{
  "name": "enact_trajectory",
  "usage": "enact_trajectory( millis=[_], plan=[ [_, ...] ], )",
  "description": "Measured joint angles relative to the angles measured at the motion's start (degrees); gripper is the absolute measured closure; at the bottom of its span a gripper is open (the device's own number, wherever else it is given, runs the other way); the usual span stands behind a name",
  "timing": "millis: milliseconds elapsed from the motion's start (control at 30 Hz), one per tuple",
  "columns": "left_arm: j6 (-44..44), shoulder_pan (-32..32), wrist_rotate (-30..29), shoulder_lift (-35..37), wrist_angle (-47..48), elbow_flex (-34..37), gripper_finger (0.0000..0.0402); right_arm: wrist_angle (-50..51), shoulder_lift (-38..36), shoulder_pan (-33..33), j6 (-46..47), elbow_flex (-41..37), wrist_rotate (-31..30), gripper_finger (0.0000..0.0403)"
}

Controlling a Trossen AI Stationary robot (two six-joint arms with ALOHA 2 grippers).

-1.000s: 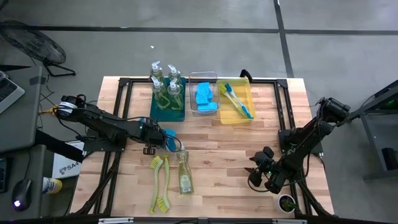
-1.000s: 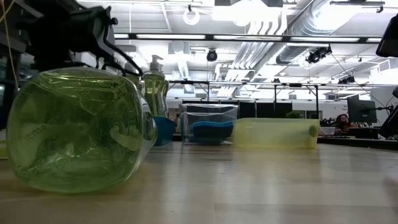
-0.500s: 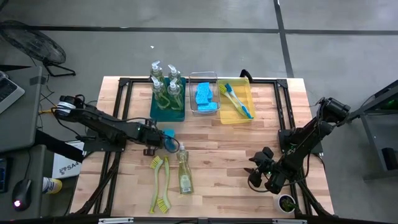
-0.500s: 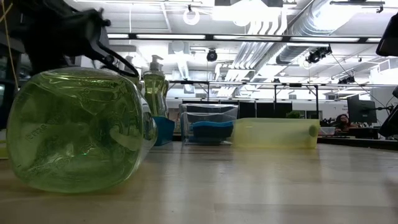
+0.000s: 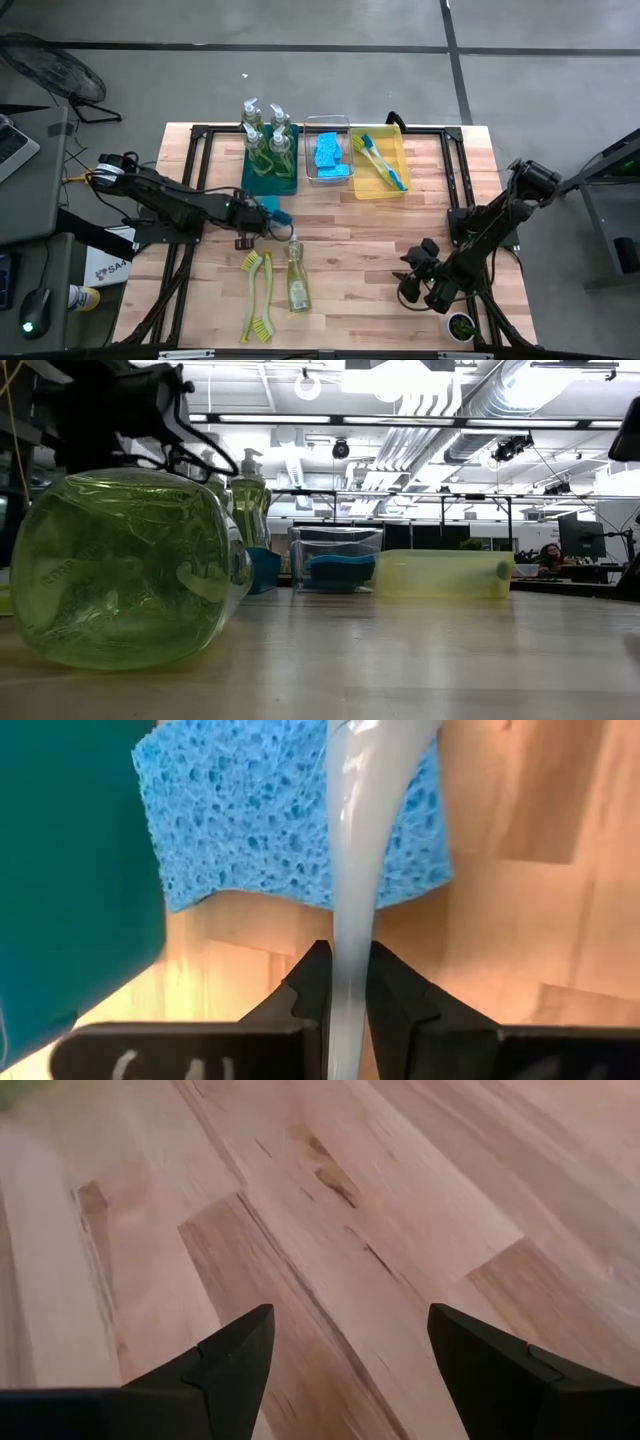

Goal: Pick & Place Kitchen Sink Supplies
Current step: Put the blue dish brush into the yellow bin

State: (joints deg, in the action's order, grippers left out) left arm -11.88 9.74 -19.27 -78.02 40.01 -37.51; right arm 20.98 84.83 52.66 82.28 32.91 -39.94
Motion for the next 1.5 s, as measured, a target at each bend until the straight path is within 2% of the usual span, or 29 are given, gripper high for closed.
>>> enact_trajectory(
  millis=[200, 400, 667, 933, 1067, 1267, 1500],
  plan=[
    [-0.85, 0.02, 1.05, 0.02, 6.13, -5.15, 0.0368, -2.74, 3.19, 0.0, -0.29, 0.0, 0.91, 0.0144],
    [-0.83, 0.02, 1.02, 0.06, 8.12, -10.3, 0.0368, -5.93, 4.21, 0.0, -2.6, 0.0, 0.09, 0.0144],
    [-0.84, 0.21, 2.4, 0.09, 6.67, -14.96, 0.0368, -9.94, 4.21, 0.0, -6.64, 0.0, -1.99, 0.0144],
    [-2.52, 5.17, 4.87, 0.11, 2.17, -16.88, 0.0368, -12.06, 4.21, 0.0, -9.21, 0.0, -2.97, 0.0144],
    [-4.16, 8.77, 2.1, 0.11, -0.54, -18.06, 0.0368, -12.36, 4.21, 0.0, -9.27, 0.0, -3.2, 0.0144],
    [-4.49, 13.14, -4.99, 0.11, -10.51, -18.15, 0.0368, -14.42, 4.21, 0.0, -9.56, 0.0, -3.31, 0.0144],
    [-4.43, 15.42, -14.91, 0.11, -25.18, -18.15, 0.0368, -23.94, 4.21, 0.0, -18.7, 0.0, -5.54, 0.0144]
  ],
)
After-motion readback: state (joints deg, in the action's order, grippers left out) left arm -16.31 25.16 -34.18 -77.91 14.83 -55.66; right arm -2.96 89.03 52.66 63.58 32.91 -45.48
